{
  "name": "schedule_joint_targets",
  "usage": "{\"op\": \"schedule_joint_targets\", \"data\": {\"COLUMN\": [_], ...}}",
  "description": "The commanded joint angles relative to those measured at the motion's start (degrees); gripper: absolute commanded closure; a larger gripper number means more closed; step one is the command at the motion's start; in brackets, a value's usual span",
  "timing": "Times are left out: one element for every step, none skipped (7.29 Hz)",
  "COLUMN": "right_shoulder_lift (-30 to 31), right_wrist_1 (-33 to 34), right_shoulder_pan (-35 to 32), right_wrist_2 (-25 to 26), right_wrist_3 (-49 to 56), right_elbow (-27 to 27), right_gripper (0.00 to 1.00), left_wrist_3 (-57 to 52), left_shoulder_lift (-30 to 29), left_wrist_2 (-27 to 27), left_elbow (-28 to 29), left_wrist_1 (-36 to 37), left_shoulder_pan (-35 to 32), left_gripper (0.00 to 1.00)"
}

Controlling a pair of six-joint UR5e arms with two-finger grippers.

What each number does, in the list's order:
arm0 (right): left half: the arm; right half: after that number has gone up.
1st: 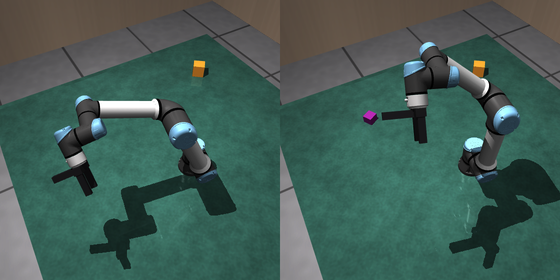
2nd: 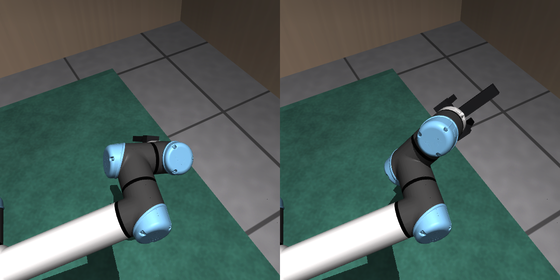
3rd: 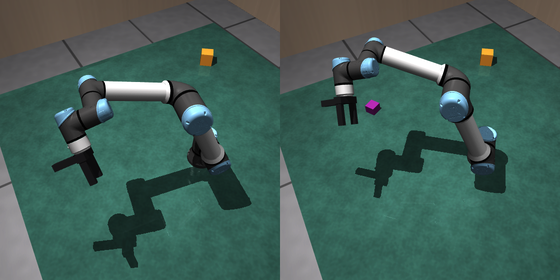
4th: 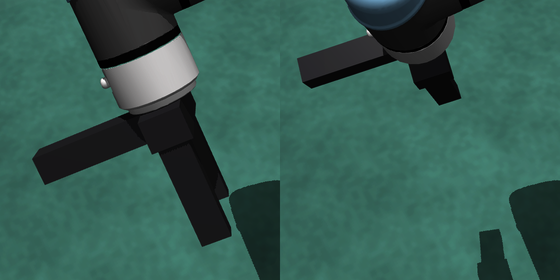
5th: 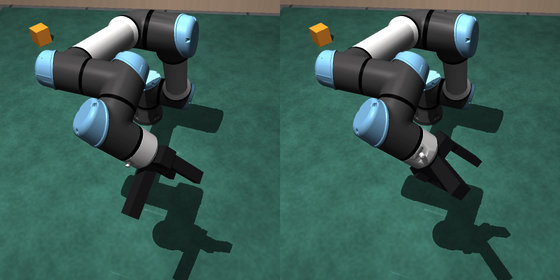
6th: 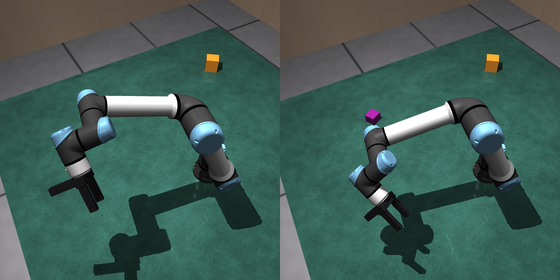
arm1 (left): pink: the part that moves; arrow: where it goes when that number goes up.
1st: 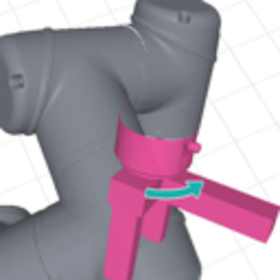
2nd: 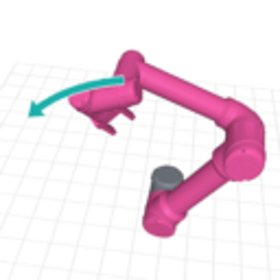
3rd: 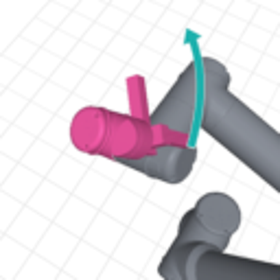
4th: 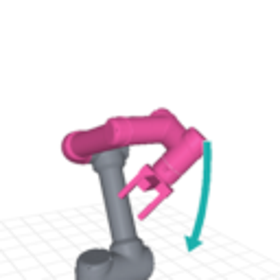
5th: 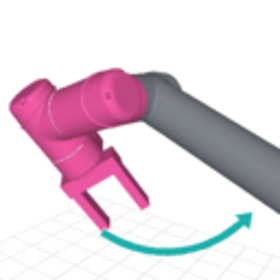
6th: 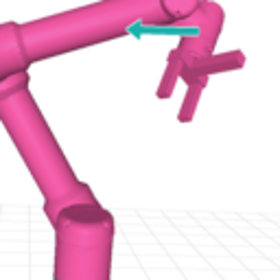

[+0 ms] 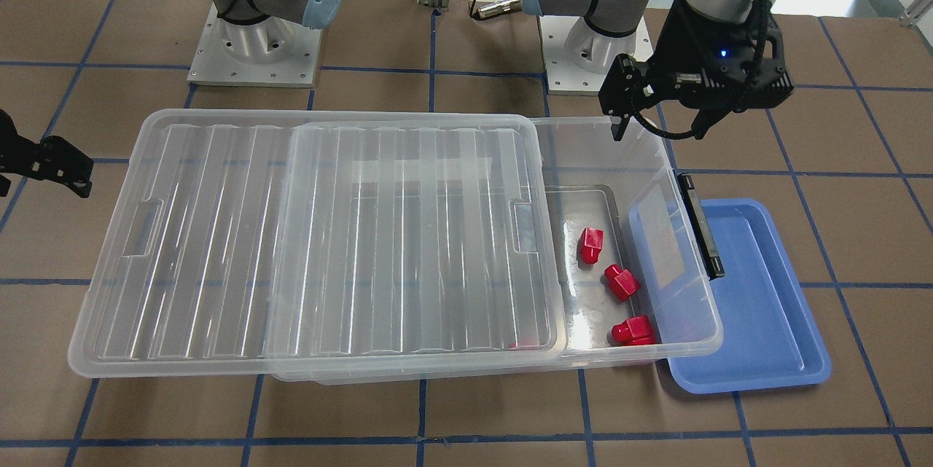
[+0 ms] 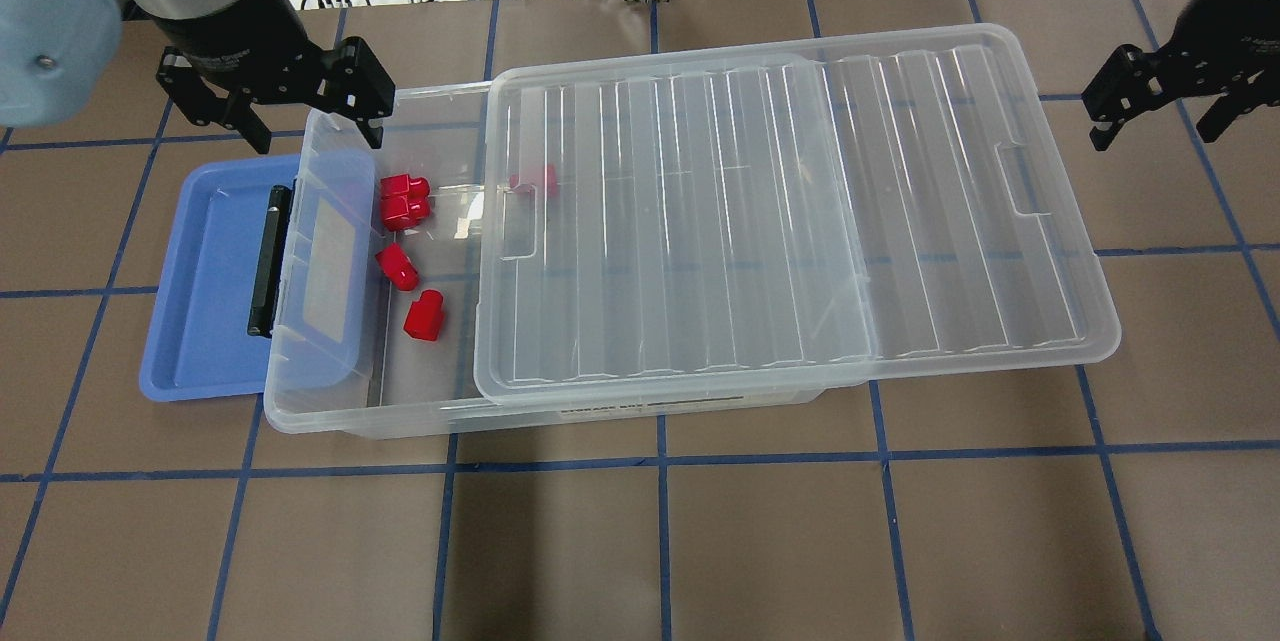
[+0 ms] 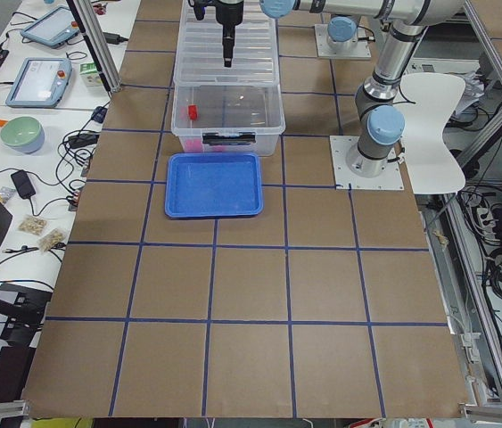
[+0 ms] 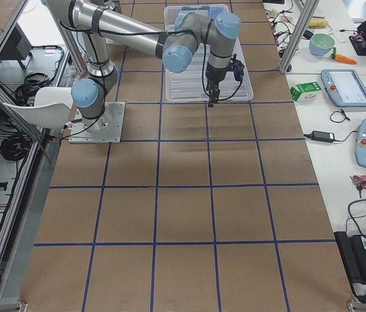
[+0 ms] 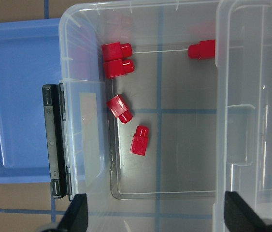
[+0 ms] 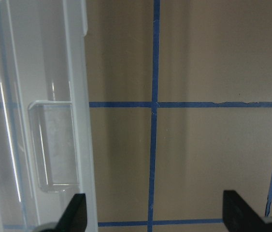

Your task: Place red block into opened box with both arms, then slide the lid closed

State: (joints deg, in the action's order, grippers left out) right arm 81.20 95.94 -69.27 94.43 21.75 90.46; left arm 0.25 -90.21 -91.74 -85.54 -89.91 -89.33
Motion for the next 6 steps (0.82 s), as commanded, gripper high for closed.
{"op": "schedule_joint_targets", "data": {"right_shoulder_lift": [-2.53, -2.97, -2.98, -3.06, -2.98, -2.98], "right_wrist_1": [0.57, 0.48, 0.65, 0.39, 0.83, 1.35], "right_shoulder_pan": [0.36, 0.71, 1.93, 2.2, 2.38, 2.38], "right_wrist_2": [0.4, 0.49, 0.31, 0.23, 0.31, 0.23], "right_wrist_3": [0.57, 0.57, 0.57, 0.66, 1.01, 0.84], "right_elbow": [0.07, 0.76, 2.25, 3.31, 4.45, 4.9], "right_gripper": [0.0, 0.0, 0.0, 0.0, 0.0, 0.0], "left_wrist_3": [-0.16, -0.59, -0.6, -0.69, -0.51, 0.1], "left_shoulder_lift": [0.73, 1.26, 1.09, 1.43, 1.96, 1.96], "left_wrist_2": [0.24, 0.33, 0.51, 0.25, -0.19, -0.2], "left_elbow": [-0.76, -0.68, 0.02, -0.15, -0.94, -1.12], "left_wrist_1": [0.09, 0.09, 0.18, -0.17, -0.43, -0.44], "left_shoulder_pan": [0.56, 0.74, 2.13, 3.8, 3.29, 2.85], "left_gripper": [0.0, 0.0, 0.0, 0.0, 0.0, 0.0]}}
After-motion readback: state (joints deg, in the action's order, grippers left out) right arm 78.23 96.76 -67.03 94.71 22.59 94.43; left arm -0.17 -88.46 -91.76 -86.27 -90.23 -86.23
